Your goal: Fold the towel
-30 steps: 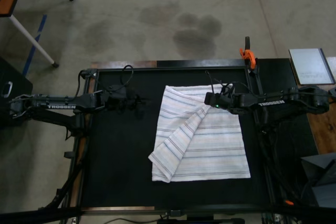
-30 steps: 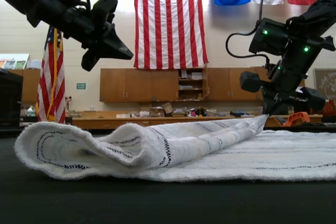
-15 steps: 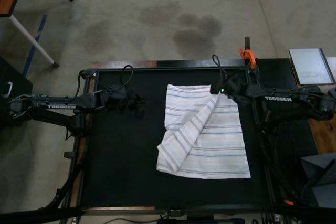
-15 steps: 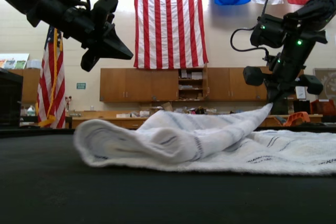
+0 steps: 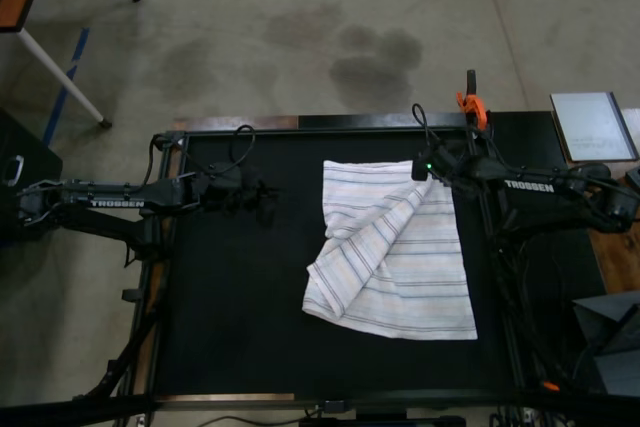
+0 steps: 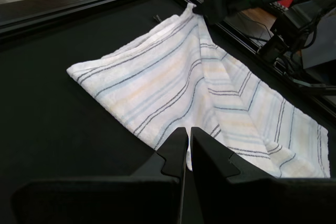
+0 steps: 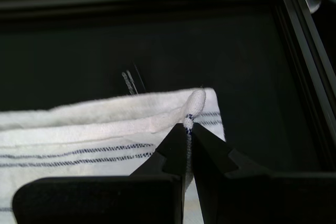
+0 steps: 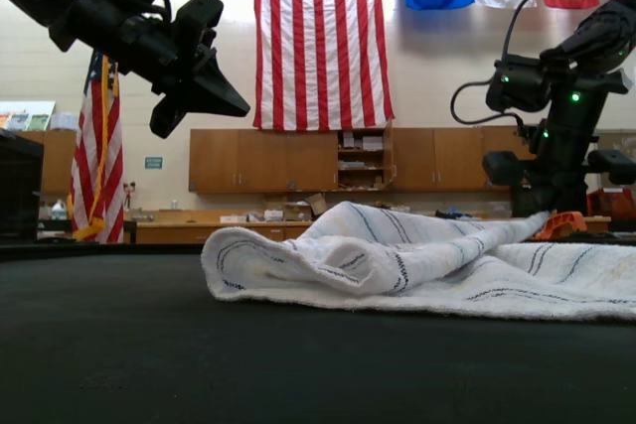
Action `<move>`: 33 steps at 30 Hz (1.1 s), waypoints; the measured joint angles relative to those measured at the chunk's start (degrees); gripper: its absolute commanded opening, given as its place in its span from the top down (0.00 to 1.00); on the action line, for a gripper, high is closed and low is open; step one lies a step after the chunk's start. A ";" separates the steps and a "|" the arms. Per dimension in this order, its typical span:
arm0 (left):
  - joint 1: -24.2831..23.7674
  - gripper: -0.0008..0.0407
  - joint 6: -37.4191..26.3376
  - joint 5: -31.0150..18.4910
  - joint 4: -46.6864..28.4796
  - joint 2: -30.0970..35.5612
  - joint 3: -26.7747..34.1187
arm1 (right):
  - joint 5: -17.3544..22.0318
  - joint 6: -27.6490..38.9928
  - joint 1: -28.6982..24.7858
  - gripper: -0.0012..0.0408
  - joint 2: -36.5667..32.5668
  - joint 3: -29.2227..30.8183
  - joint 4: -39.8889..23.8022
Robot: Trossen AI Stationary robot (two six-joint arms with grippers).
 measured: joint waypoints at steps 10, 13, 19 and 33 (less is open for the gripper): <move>0.00 0.95 -0.81 0.00 0.02 0.00 0.02 | 0.04 -0.42 -2.99 0.94 0.00 -2.91 3.61; 0.00 0.95 -0.85 0.00 0.02 0.00 0.00 | 0.04 -0.98 -3.98 0.95 0.02 -2.97 5.44; 0.00 0.95 -0.98 0.04 0.04 0.00 0.00 | 0.39 -1.33 -5.09 0.91 0.07 -2.97 6.21; 0.00 0.95 -1.05 0.46 -0.70 0.00 0.00 | -3.41 -1.40 -7.76 0.56 -0.04 -2.51 6.05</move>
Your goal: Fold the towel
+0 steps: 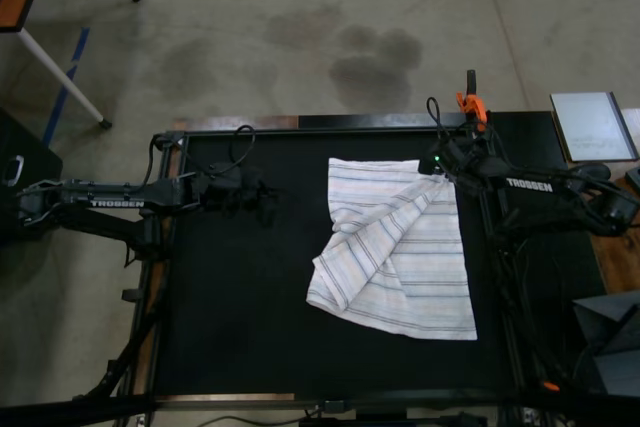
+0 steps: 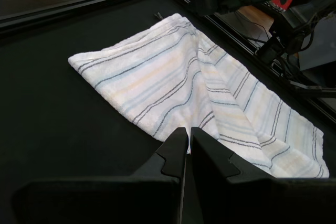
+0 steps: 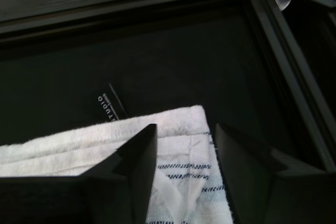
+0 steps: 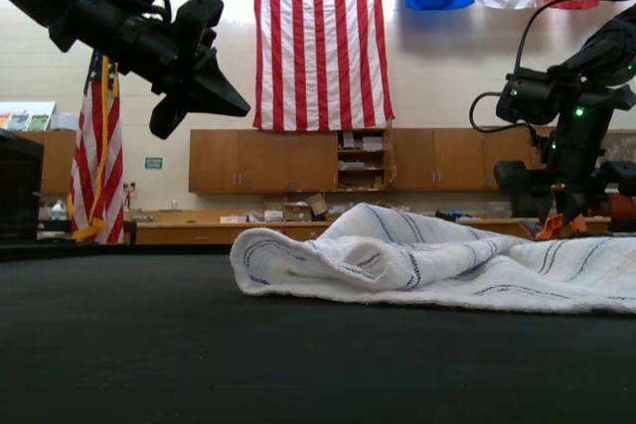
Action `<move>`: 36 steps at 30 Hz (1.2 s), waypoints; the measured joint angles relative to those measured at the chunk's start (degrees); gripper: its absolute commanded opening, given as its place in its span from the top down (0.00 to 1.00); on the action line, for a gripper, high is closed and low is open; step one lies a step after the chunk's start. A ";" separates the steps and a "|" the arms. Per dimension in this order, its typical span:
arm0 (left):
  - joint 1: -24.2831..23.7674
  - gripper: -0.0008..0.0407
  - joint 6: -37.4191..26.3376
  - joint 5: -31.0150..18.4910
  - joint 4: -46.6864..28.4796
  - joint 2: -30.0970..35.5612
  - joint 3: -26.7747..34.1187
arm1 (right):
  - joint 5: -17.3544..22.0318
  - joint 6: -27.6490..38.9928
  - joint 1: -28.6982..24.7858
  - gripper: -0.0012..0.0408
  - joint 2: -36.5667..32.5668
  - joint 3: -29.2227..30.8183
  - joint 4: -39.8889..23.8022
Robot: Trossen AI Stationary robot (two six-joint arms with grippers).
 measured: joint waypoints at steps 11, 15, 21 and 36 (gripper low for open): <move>0.00 0.95 0.33 0.28 -0.68 0.00 0.00 | -8.87 9.11 14.97 0.70 -1.03 4.76 -5.35; 0.00 0.95 0.87 0.26 -0.68 0.00 0.00 | -8.87 17.29 27.71 0.73 -1.09 5.18 -3.26; 0.00 0.95 2.36 0.24 -0.70 0.00 0.00 | -7.76 22.45 46.29 0.74 0.61 5.18 7.08; 0.02 0.95 5.62 0.20 -0.11 3.76 0.00 | -8.26 -0.85 54.86 0.74 14.69 5.49 27.89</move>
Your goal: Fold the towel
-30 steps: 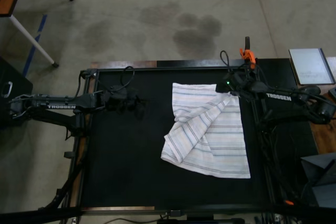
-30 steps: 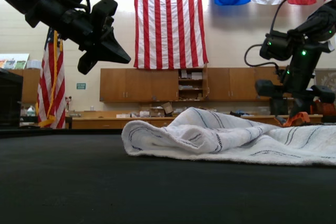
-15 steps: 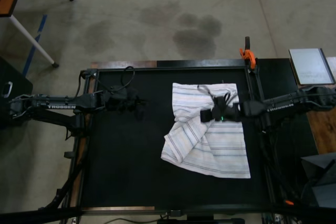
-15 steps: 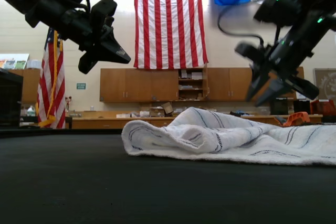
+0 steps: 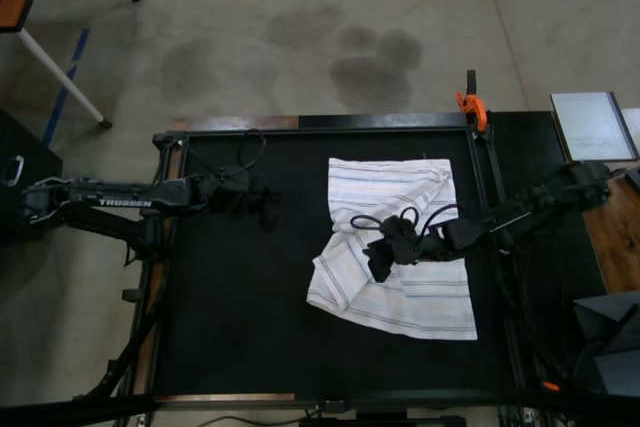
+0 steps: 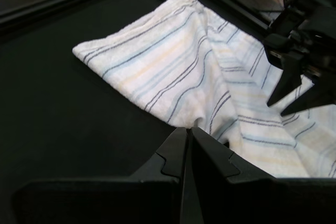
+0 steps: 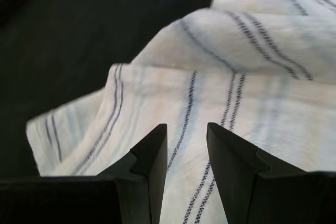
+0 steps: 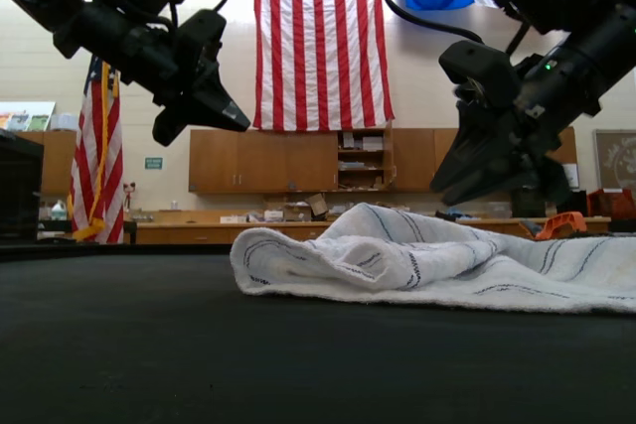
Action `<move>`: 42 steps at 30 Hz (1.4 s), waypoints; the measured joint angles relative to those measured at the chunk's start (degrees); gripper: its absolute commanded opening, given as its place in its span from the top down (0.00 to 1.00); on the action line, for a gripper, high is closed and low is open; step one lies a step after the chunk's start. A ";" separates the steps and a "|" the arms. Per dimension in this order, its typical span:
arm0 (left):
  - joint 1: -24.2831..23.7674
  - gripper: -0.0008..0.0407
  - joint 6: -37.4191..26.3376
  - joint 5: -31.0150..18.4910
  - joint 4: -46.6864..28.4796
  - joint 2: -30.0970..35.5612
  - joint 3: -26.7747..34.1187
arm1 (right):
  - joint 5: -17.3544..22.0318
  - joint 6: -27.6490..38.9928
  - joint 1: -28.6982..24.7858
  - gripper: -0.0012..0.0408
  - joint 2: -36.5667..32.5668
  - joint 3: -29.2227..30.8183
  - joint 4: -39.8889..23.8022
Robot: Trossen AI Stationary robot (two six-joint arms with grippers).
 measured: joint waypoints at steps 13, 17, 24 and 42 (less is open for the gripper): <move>0.00 0.95 2.12 -0.02 0.42 0.24 0.00 | -1.62 -33.51 -3.67 0.71 6.14 10.80 -15.69; 0.00 0.95 2.12 0.00 0.44 0.24 0.00 | -5.25 -36.63 -6.86 0.66 9.55 14.56 -17.70; 0.00 0.95 2.10 -0.02 0.50 0.22 0.00 | -8.79 -39.82 -10.38 0.62 14.97 20.63 -20.50; 0.00 0.95 2.08 -0.02 0.48 0.17 0.00 | -19.39 -42.64 -11.58 0.62 15.72 21.62 -24.63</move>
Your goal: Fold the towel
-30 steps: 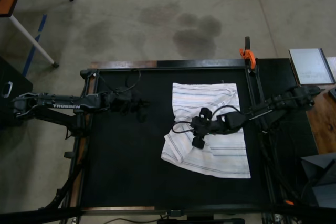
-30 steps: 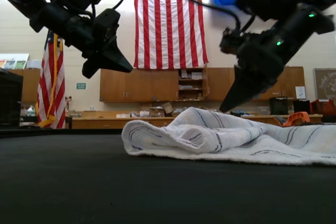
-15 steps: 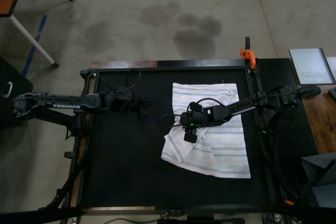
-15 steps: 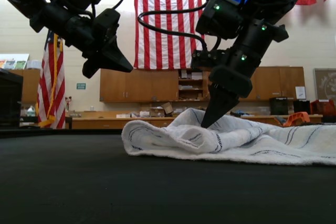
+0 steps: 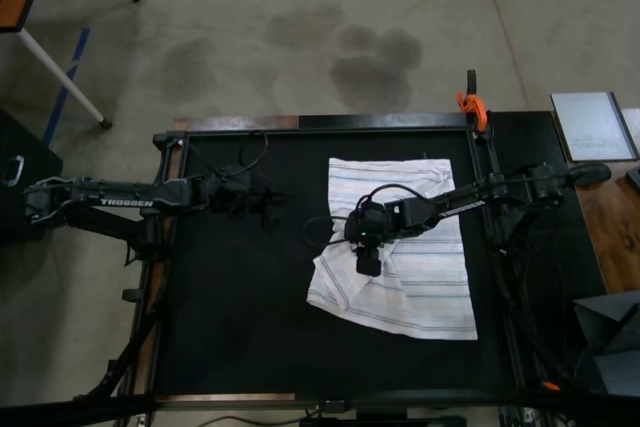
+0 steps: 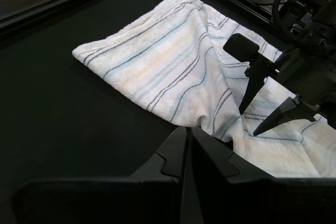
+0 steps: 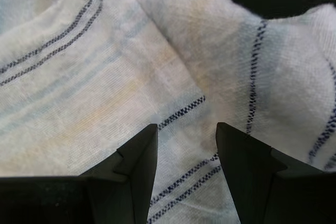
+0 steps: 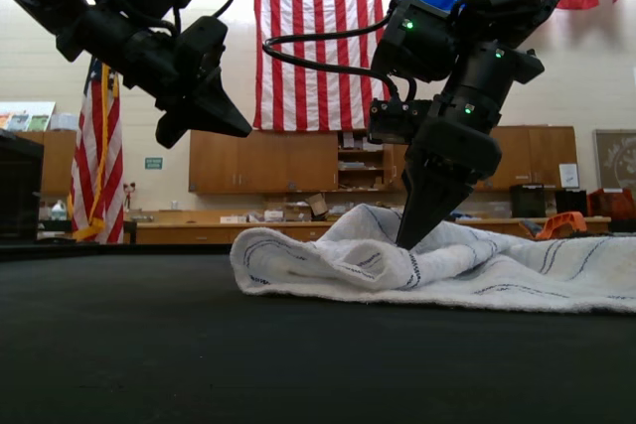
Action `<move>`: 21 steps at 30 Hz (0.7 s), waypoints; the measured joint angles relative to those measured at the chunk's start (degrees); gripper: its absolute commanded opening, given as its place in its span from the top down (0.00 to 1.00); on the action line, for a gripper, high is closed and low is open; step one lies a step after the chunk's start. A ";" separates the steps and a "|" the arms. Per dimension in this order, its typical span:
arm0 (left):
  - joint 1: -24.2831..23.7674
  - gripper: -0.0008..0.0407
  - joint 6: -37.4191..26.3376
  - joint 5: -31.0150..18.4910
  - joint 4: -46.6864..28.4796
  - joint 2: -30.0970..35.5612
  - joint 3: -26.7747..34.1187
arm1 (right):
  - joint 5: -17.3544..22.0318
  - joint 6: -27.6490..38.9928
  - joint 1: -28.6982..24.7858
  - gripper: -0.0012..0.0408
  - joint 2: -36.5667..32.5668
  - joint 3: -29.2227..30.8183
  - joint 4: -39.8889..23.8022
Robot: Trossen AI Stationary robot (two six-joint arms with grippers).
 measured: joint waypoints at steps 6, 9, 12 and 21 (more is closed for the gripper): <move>0.00 0.95 -0.02 0.00 0.00 0.00 0.00 | 1.03 -0.07 0.00 0.72 0.00 0.57 0.83; 0.00 0.95 -0.04 0.02 0.00 0.00 0.00 | 1.81 -0.07 -0.11 0.82 -0.02 0.63 1.68; 0.00 0.95 -0.04 0.00 0.00 0.00 0.00 | 1.81 0.35 -0.46 0.89 -0.02 0.59 1.99; 0.00 0.95 0.22 0.00 0.00 0.00 0.00 | 0.09 0.48 -0.52 0.82 -0.02 0.48 1.99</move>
